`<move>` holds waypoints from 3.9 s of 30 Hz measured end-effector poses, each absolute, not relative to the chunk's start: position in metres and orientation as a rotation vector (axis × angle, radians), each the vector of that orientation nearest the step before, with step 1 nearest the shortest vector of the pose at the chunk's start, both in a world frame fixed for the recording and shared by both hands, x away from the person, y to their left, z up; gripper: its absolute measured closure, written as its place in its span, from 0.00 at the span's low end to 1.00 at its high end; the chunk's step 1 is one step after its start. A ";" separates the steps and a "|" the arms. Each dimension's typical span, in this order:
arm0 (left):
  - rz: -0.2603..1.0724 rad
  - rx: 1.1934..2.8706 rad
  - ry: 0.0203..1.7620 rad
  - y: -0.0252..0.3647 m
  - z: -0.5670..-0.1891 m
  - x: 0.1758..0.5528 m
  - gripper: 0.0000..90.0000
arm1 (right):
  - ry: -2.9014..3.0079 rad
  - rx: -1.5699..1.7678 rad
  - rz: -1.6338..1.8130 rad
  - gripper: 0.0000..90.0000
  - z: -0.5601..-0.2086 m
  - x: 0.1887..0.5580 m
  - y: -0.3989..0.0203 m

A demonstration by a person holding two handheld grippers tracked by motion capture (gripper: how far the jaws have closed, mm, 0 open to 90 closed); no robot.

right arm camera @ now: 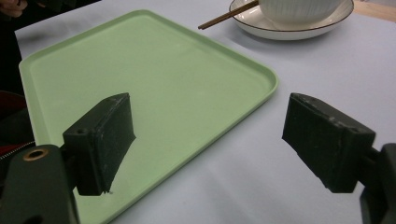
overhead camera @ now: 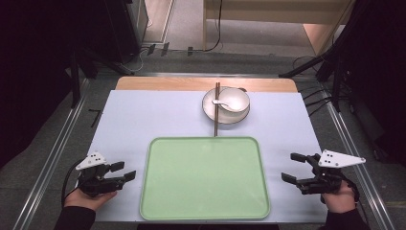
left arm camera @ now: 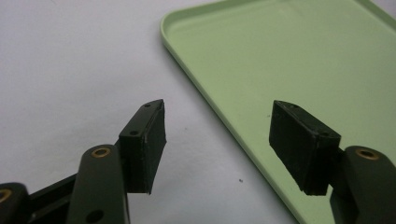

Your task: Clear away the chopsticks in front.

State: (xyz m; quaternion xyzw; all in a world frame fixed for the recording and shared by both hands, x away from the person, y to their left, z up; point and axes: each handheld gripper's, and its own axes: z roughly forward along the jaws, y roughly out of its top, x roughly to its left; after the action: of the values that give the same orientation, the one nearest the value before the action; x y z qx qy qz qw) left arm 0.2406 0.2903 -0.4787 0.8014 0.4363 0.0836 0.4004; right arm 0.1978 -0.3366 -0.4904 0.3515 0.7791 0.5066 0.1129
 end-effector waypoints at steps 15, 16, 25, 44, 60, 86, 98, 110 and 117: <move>0.167 2.038 1.110 0.290 -0.480 0.242 0.42 | 2.292 1.024 1.484 0.19 -0.491 0.198 -0.335; 0.167 2.038 1.110 0.290 -0.480 0.242 0.42 | 2.292 1.024 1.484 0.19 -0.491 0.198 -0.335; 0.136 2.021 1.170 0.287 -0.482 0.251 0.39 | 2.303 1.022 1.475 0.19 -0.491 0.197 -0.334; 0.132 2.034 1.228 0.262 -0.466 0.283 0.37 | 2.311 1.009 1.483 0.18 -0.491 0.198 -0.332; 0.100 2.088 1.178 0.225 -0.451 0.318 0.37 | 2.322 1.011 1.475 0.18 -0.493 0.200 -0.330; 0.095 2.149 1.108 0.162 -0.432 0.365 0.37 | 2.319 0.996 1.471 0.18 -0.491 0.200 -0.329; 0.076 2.168 1.075 0.130 -0.427 0.387 0.38 | 2.324 0.993 1.462 0.18 -0.491 0.201 -0.327; 0.110 2.214 1.073 0.080 -0.435 0.414 0.41 | 2.313 0.993 1.460 0.18 -0.491 0.201 -0.327; 0.078 2.237 1.106 0.053 -0.445 0.429 0.44 | 2.311 0.991 1.460 0.18 -0.490 0.200 -0.327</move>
State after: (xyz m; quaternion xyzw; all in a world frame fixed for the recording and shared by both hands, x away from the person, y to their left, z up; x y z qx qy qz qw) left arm 0.4294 0.0531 -0.4453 0.8499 0.4203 0.0294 0.3166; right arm 0.2002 -0.3274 -0.4901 0.3385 0.7894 0.4986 0.1167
